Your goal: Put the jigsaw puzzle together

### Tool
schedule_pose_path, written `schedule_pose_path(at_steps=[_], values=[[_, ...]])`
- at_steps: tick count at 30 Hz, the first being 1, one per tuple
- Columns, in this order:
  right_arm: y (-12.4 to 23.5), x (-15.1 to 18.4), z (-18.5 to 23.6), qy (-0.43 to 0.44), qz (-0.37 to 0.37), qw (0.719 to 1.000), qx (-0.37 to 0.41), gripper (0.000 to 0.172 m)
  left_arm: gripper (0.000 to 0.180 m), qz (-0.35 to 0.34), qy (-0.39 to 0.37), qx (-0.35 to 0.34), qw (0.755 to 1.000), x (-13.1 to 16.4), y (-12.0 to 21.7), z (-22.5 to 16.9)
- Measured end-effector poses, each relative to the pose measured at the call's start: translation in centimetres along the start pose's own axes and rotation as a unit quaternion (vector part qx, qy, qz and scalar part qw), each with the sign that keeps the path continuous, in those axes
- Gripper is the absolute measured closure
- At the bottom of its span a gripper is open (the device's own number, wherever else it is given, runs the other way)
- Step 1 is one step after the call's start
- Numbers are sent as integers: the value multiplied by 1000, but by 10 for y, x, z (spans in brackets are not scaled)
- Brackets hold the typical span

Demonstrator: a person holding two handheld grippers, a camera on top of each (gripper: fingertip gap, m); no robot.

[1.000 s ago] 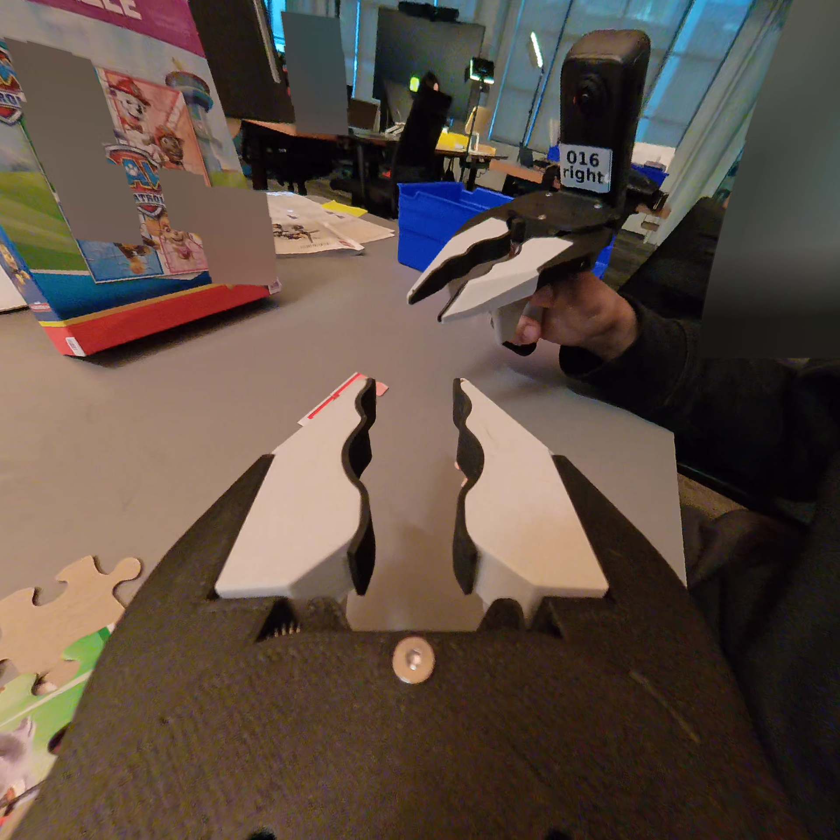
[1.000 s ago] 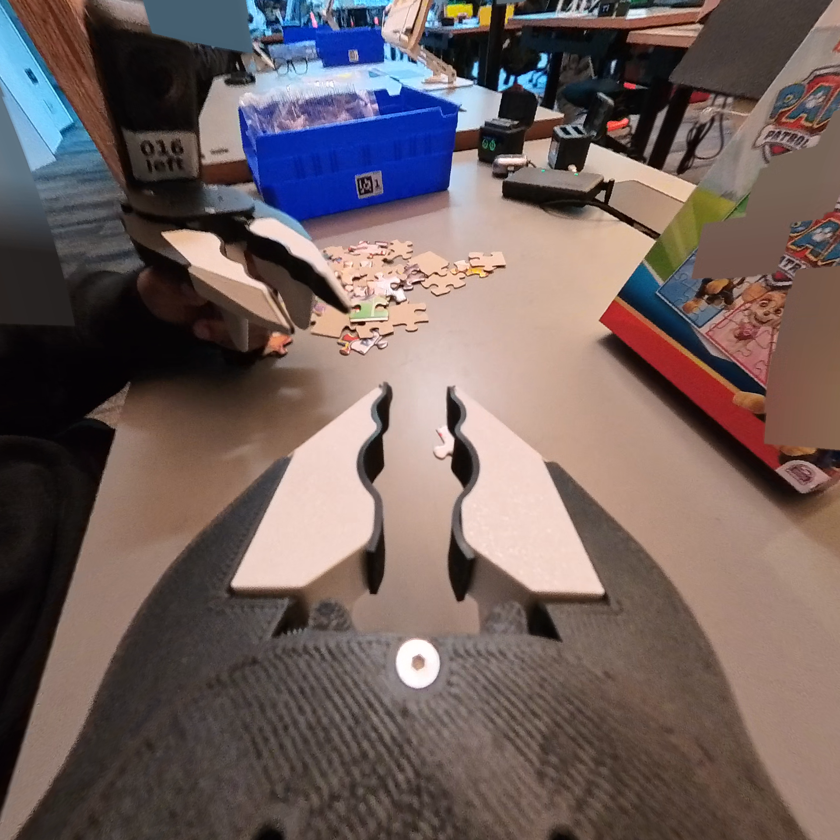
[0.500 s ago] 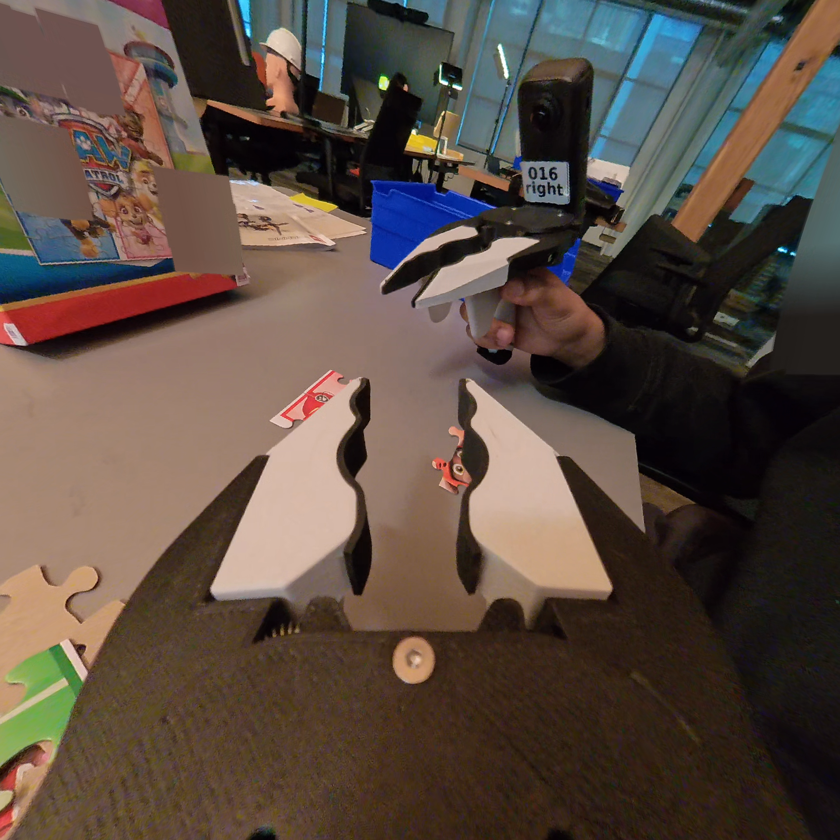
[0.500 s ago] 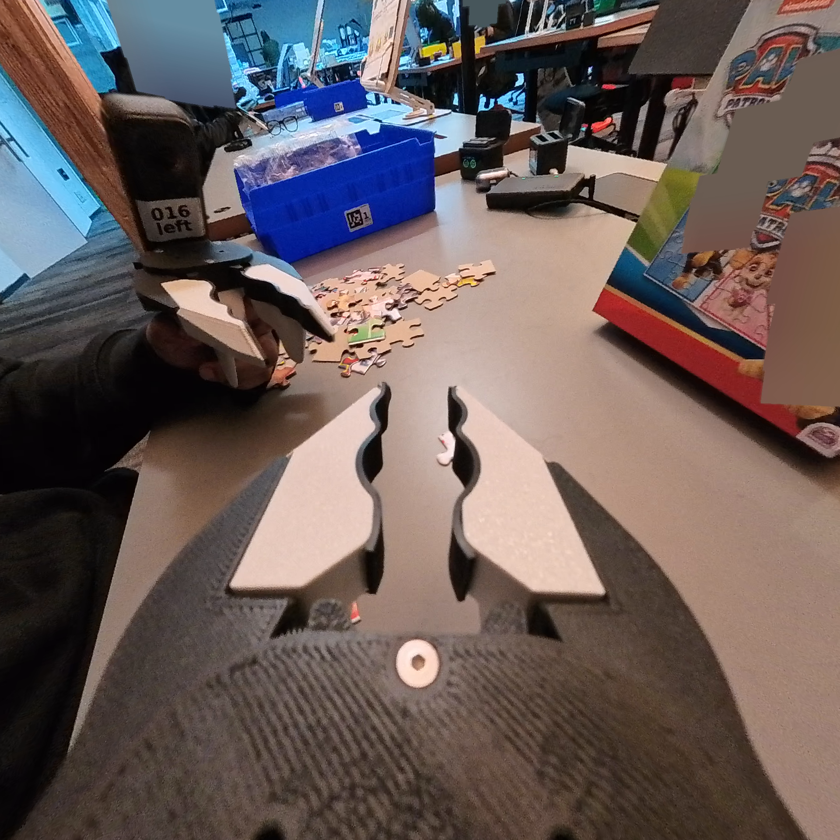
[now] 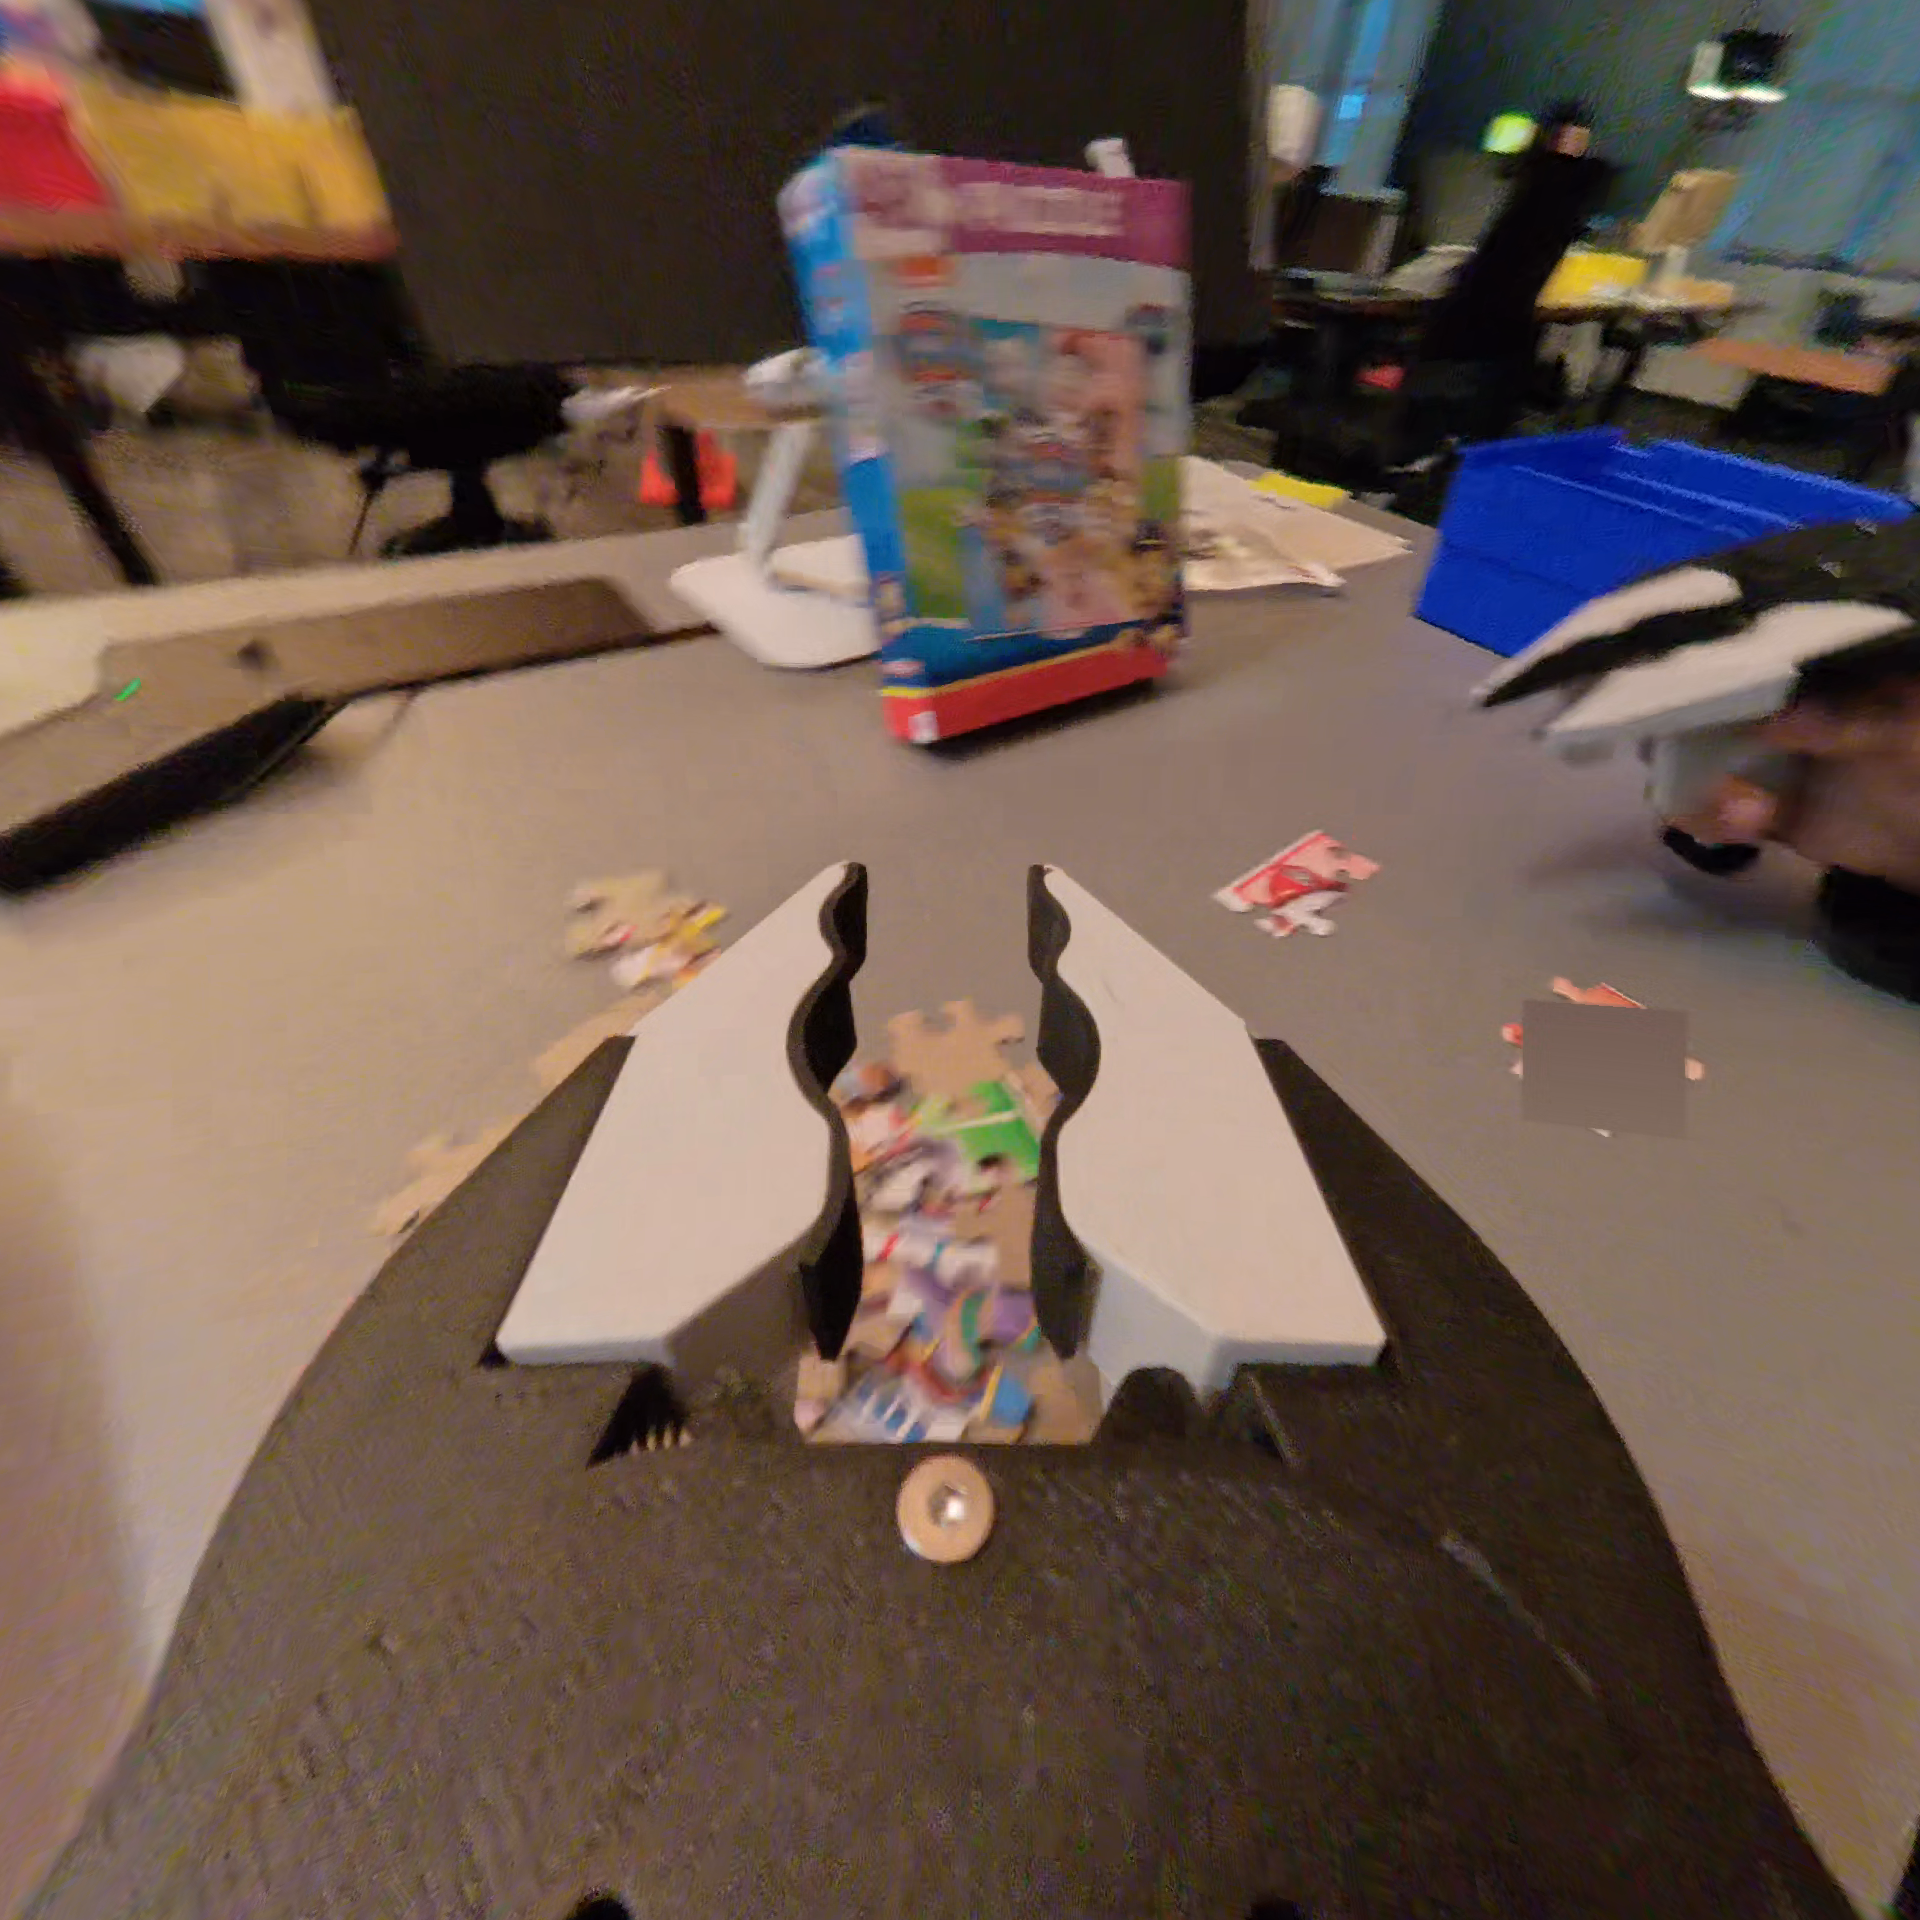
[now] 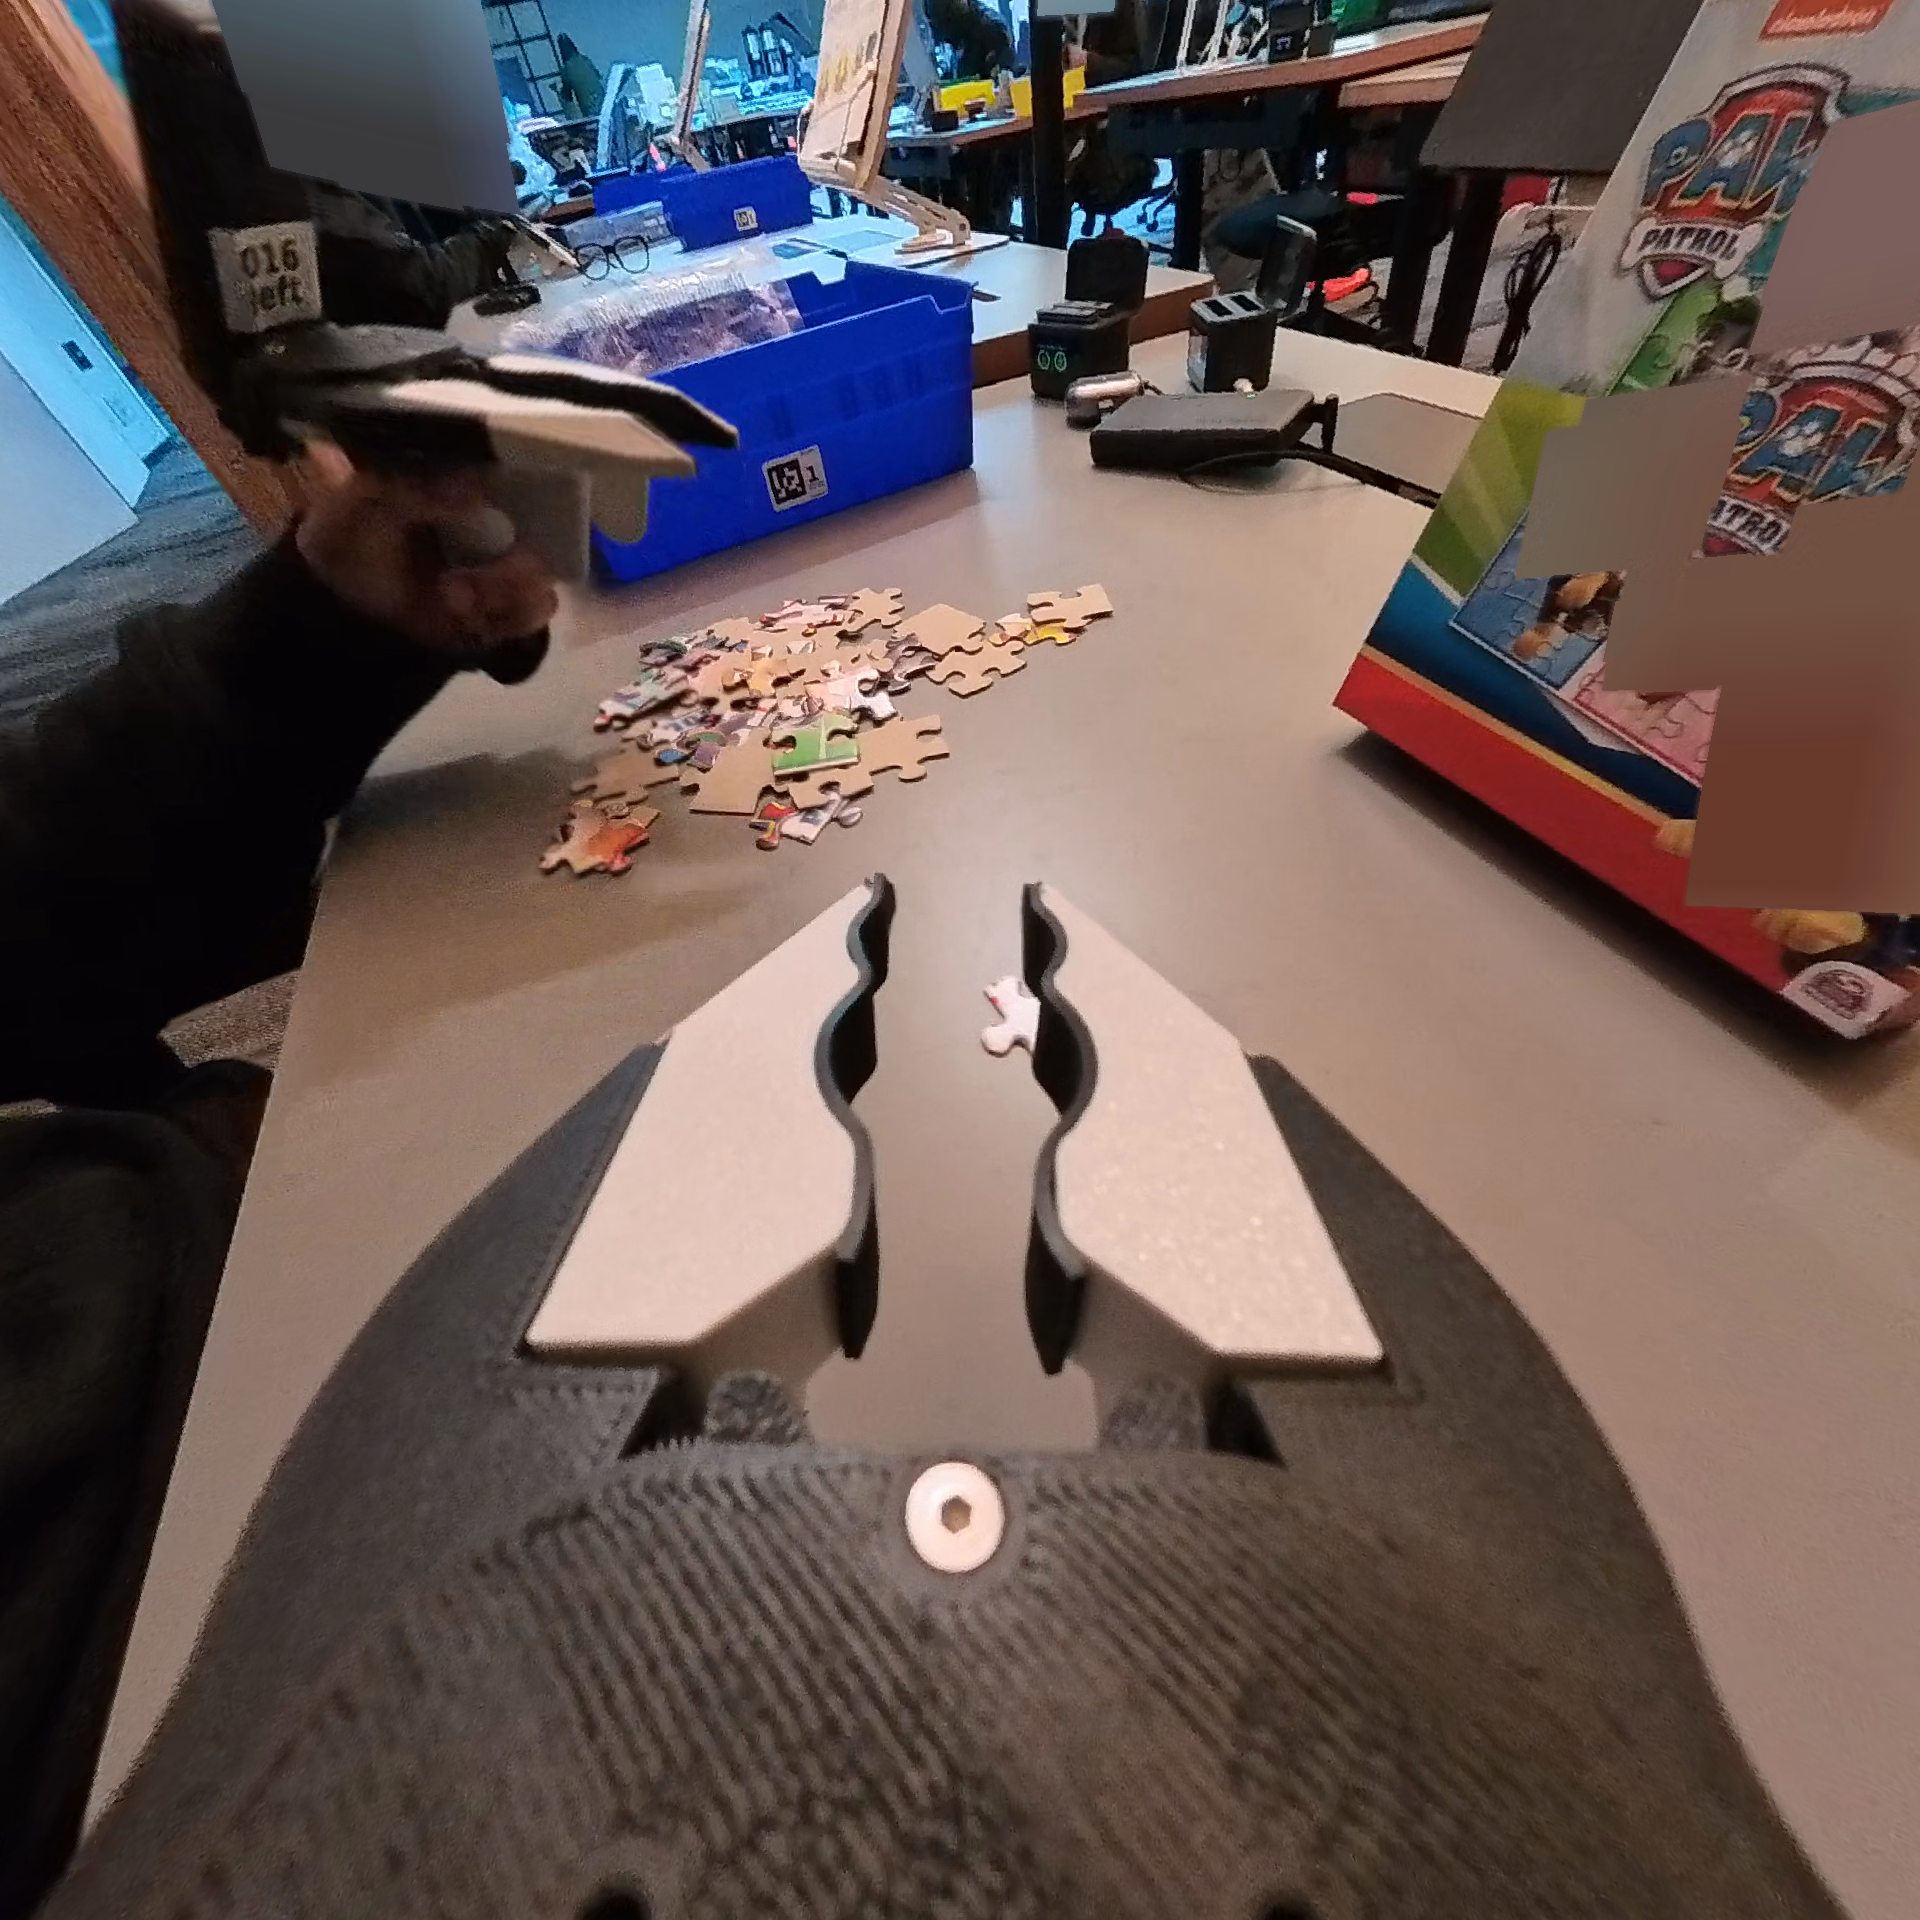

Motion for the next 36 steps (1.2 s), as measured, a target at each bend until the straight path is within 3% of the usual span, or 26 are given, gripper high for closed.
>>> schedule_pose_path(at_steps=[4,6,10,16,25,31,36], values=[[-3,2,0,5,11,1000,3,148,138,124,72,-56,988,18,21,44],[-4,4,-1,6,18,1000,7,148,135,183,33,-90,978,28,21,48],[-6,9,-7,-5,25,1000,11,148,121,255,-12,-89,963,42,14,42],[-5,9,-8,-12,21,1000,9,149,115,272,-6,-82,959,51,9,42],[-4,7,-7,-8,20,1000,9,148,124,295,-48,-73,951,56,3,33],[-5,7,-7,-7,22,1000,8,148,137,295,-54,-72,951,55,4,32],[-5,8,-7,-8,23,1000,9,148,161,274,-53,-72,958,49,7,32]])
Point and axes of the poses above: each gripper's, where its closed fingertips meet, y back along the fingers, x out of its underside, z = x × y across the jaws, the point moved 10 cm from there along y, back along the fingers, and after that the axes turned 2 degrees about -x, right-handed, at the moved point
